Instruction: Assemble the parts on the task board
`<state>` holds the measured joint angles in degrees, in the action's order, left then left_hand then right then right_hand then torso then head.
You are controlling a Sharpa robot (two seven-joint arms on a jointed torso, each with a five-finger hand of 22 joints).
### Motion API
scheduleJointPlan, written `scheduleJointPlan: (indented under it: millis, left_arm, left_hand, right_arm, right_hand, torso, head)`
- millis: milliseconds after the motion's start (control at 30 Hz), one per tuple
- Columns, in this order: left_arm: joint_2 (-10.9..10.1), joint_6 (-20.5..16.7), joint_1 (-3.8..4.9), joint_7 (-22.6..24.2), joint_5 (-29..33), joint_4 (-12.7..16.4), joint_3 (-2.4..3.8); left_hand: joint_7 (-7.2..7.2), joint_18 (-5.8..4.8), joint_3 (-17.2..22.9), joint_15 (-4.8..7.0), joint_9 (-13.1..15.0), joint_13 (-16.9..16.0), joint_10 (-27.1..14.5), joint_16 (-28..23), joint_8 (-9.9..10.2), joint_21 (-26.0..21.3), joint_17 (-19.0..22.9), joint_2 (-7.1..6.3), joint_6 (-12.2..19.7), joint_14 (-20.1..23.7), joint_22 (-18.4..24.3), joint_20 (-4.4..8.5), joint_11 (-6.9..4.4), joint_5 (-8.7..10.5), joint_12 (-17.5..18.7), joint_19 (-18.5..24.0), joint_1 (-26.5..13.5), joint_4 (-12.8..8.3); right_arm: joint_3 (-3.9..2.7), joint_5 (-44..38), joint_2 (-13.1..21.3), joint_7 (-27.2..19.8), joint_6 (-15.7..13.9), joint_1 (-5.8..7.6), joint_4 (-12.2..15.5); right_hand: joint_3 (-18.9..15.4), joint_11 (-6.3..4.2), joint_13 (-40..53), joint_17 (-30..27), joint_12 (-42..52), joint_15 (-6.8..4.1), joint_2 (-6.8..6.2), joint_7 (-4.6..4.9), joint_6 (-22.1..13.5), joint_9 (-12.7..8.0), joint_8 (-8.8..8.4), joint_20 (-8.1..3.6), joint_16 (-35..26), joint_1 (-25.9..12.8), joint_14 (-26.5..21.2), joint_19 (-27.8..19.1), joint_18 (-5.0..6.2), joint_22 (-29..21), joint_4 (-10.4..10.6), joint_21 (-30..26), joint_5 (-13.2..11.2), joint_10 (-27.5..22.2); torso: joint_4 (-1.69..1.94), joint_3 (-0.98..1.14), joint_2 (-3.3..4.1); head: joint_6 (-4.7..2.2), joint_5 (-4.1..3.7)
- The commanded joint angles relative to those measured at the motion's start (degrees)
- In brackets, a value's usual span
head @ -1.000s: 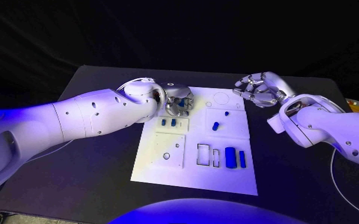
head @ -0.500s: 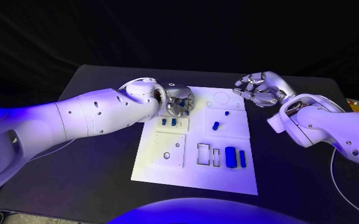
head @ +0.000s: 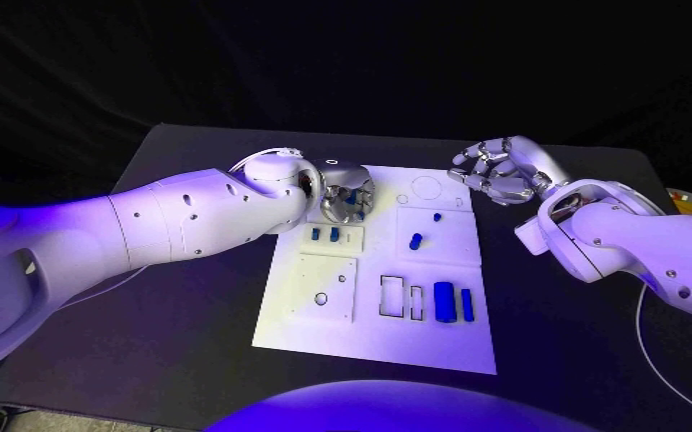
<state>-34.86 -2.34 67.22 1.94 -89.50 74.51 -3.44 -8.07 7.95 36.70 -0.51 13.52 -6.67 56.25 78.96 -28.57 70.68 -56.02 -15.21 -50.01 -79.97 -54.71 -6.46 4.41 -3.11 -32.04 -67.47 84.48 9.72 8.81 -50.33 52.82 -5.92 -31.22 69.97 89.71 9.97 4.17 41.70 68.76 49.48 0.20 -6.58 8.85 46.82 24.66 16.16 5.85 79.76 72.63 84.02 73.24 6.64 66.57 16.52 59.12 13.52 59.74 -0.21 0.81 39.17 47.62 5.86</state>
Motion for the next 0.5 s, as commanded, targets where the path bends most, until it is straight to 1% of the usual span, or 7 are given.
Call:
scheduleJointPlan:
  millis: [33,267,367,500]
  left_arm:
    - [0.25,2.19,-0.39,0.51,-0.26,-0.25,-0.24]
    - [0.29,1.4,-0.52,0.63,-0.23,-0.41,-0.25]
    - [0.17,0.79,-0.54,0.64,-0.1,-0.36,-0.25]
    - [-0.13,-0.09,-0.58,0.68,0.25,-0.05,-0.23]
  left_hand:
    - [0.0,-0.47,0.47,0.19,-0.09,0.14,0.77,0.38,0.46,0.47,-0.14,0.72,-0.8,-0.28,-0.29,0.14,-0.06,0.2,0.51,-0.21,0.23,-0.32]
    - [0.17,-0.61,1.68,0.46,-0.12,0.37,2.56,0.58,1.1,1.2,-0.24,1.63,-2.52,-0.5,-1.15,0.37,-0.31,0.19,1.78,-0.51,0.19,-1.37]
    - [0.17,-0.61,1.82,0.47,-0.11,0.42,2.77,0.61,1.2,1.26,-0.26,1.72,-2.72,-0.53,-1.2,0.4,-0.31,0.18,2.04,-0.51,0.15,-1.5]
    - [-0.15,-0.67,2.15,0.3,-0.27,0.69,3.12,0.66,2.08,1.53,-0.21,1.56,-2.67,-0.62,-1.51,0.39,-0.05,0.19,3.31,-0.62,-0.2,-1.91]
  right_arm:
    - [0.0,-0.3,-0.06,-0.5,0.74,-0.03,0.05]
    - [0.0,-0.3,-0.06,-0.48,0.74,-0.03,0.07]
    - [0.0,-0.3,-0.06,-0.48,0.72,-0.03,0.07]
    - [0.0,-0.3,-0.07,-0.5,0.7,-0.03,0.06]
  right_hand:
    - [-0.26,-0.09,-0.05,-0.06,-0.28,-0.4,0.22,0.11,-0.1,-0.08,0.39,0.02,-0.3,0.45,0.65,-0.56,0.48,-0.05,0.03,-0.12,0.34,-0.18]
    - [-0.31,-0.09,-0.28,-0.11,-0.43,-0.41,0.31,0.1,-0.1,-0.09,0.43,0.01,-0.37,0.48,0.65,-0.55,0.49,-0.1,0.03,-0.22,0.36,-0.09]
    - [-0.31,-0.09,-0.28,-0.11,-0.43,-0.41,0.31,0.1,-0.1,-0.09,0.43,0.01,-0.37,0.48,0.65,-0.55,0.49,-0.1,0.03,-0.22,0.36,-0.09]
    - [-0.33,-0.09,-0.32,-0.16,-0.45,-0.41,0.32,0.1,-0.09,-0.09,0.44,0.01,-0.41,0.47,0.63,-0.57,0.5,-0.14,0.03,-0.28,0.35,-0.07]
  torso:
    - [-0.06,0.0,0.01]
    - [0.0,0.01,-0.01]
    - [0.01,0.0,-0.02]
    - [-0.02,0.01,-0.06]
  head:
    - [0.05,-0.03]
    - [0.08,-0.12]
    - [0.07,-0.16]
    - [-0.06,-0.07]
